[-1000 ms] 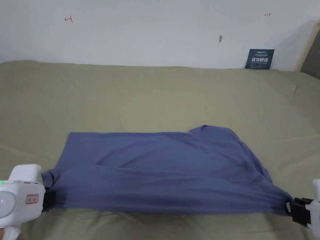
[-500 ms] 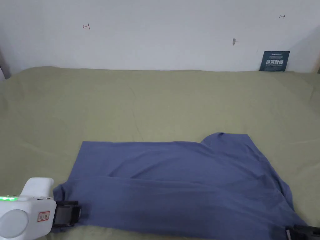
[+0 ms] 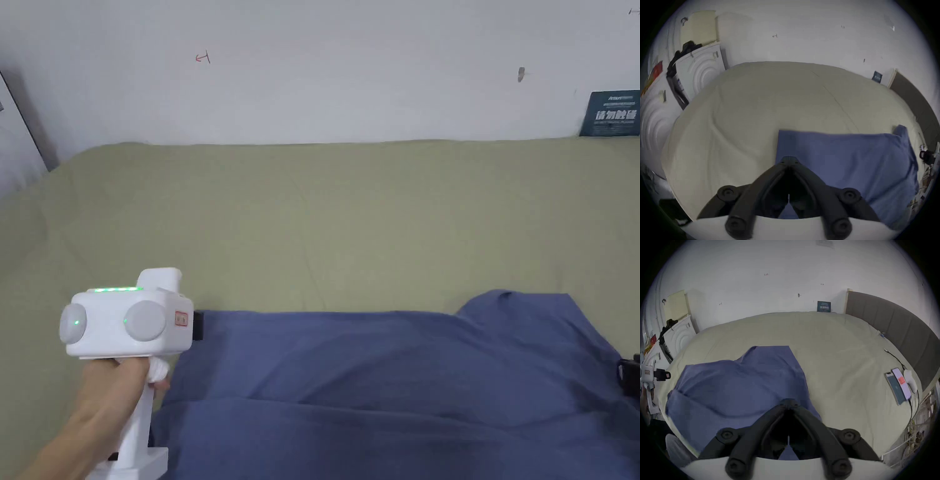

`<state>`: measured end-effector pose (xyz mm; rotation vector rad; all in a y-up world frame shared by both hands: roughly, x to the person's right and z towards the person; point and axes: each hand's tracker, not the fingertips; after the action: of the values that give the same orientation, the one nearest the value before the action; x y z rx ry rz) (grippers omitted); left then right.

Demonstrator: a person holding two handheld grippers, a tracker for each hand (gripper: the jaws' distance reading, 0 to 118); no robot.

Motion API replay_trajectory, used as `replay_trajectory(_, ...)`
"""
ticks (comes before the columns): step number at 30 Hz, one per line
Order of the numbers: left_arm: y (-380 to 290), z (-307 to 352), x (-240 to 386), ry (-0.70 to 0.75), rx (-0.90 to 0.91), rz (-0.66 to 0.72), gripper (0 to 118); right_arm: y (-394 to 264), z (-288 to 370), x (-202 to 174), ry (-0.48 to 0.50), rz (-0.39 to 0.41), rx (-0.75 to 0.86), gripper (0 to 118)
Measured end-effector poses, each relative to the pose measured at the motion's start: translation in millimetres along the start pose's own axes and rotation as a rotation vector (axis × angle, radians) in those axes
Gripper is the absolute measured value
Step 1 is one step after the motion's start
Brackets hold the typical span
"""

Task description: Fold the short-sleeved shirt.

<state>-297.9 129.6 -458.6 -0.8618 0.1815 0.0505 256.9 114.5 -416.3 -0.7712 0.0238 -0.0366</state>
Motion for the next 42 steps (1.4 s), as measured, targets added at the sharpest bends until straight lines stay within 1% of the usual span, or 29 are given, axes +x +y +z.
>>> replay_trajectory(1,8,-13,1,0.006,-0.011,-0.011,6,5,-9,1,0.001,0.004,-0.009,0)
replay_trajectory(2,13,-24,3,0.014,-0.023,-0.001,27,10,-16,2,0.003,0.003,-0.011,0)
replay_trajectory(3,17,-35,3,0.023,-0.040,0.015,82,15,-19,2,-0.004,0.006,-0.011,0)
replay_trajectory(4,20,-49,4,0.010,-0.101,0.015,117,19,-26,4,-0.004,0.005,-0.017,0)
replay_trajectory(5,20,-58,3,-0.006,-0.100,-0.001,118,21,-31,5,-0.005,0.007,-0.019,0)
replay_trajectory(6,18,-64,10,0.027,-0.068,0.005,111,23,-36,6,-0.010,0.013,-0.025,0)
replay_trajectory(7,19,-72,13,0.083,-0.091,-0.018,110,24,-39,8,-0.014,0.023,-0.034,0)
replay_trajectory(9,19,-82,18,0.054,-0.100,-0.028,108,26,-45,12,-0.027,0.041,-0.047,0)
replay_trajectory(10,21,-84,11,0.056,-0.110,-0.025,102,29,-48,14,-0.031,0.050,-0.053,0)
replay_trajectory(13,17,-80,19,0.002,-0.106,-0.016,66,39,-56,25,-0.058,0.057,-0.053,0)
replay_trajectory(14,19,-74,13,0.004,-0.090,-0.016,44,44,-59,28,-0.070,0.055,-0.054,0)
replay_trajectory(15,18,-71,15,-0.011,-0.070,-0.032,7,48,-60,29,-0.078,0.053,-0.053,0)
replay_trajectory(16,17,-71,17,-0.029,-0.069,-0.036,3,55,-64,32,-0.078,0.041,-0.054,1)
replay_trajectory(17,15,-71,20,-0.029,-0.069,-0.036,3,62,-70,35,-0.073,0.020,-0.060,6)
replay_trajectory(18,17,-69,18,-0.014,-0.070,-0.050,3,67,-74,36,-0.071,0.003,-0.063,36)
replay_trajectory(19,16,-71,19,-0.011,-0.077,-0.073,3,73,-80,39,-0.072,-0.004,-0.065,80)
replay_trajectory(20,15,-73,19,-0.008,-0.072,-0.072,3,78,-87,40,-0.067,-0.010,-0.080,116)
replay_trajectory(21,14,-73,17,-0.008,-0.071,-0.067,3,82,-100,41,-0.045,-0.013,-0.153,111)
replay_trajectory(22,15,-73,14,-0.011,-0.071,-0.047,3,78,-106,43,-0.089,0.021,-0.155,104)
replay_trajectory(23,15,-74,13,-0.013,-0.073,-0.037,3,76,-117,38,-0.045,0.000,-0.205,102)
replay_trajectory(25,15,-77,10,-0.016,-0.076,-0.031,3,68,-136,35,-0.115,0.029,-0.266,102)
replay_trajectory(27,15,-79,8,-0.018,-0.073,-0.026,3,70,-138,35,-0.104,0.077,-0.300,101)
replay_trajectory(29,14,-78,6,-0.016,-0.067,-0.020,3,70,-128,36,-0.093,0.038,-0.255,98)
replay_trajectory(31,15,-75,8,-0.013,-0.062,-0.024,3,71,-115,35,-0.063,0.032,-0.232,68)
replay_trajectory(32,16,-75,7,-0.013,-0.064,-0.023,3,71,-107,33,-0.057,0.064,-0.211,42)
replay_trajectory(33,16,-73,5,-0.015,-0.064,-0.020,3,72,-101,31,-0.032,0.086,-0.209,3)
replay_trajectory(38,14,-42,-3,-0.044,-0.055,0.038,3,84,-70,41,-0.031,0.085,-0.149,3)
replay_trajectory(39,12,-32,-6,-0.049,-0.048,0.040,3,77,-53,31,-0.044,0.096,-0.129,3)
replay_trajectory(42,8,0,-14,-0.050,-0.019,0.029,3,77,-18,28,-0.021,0.080,-0.086,3)
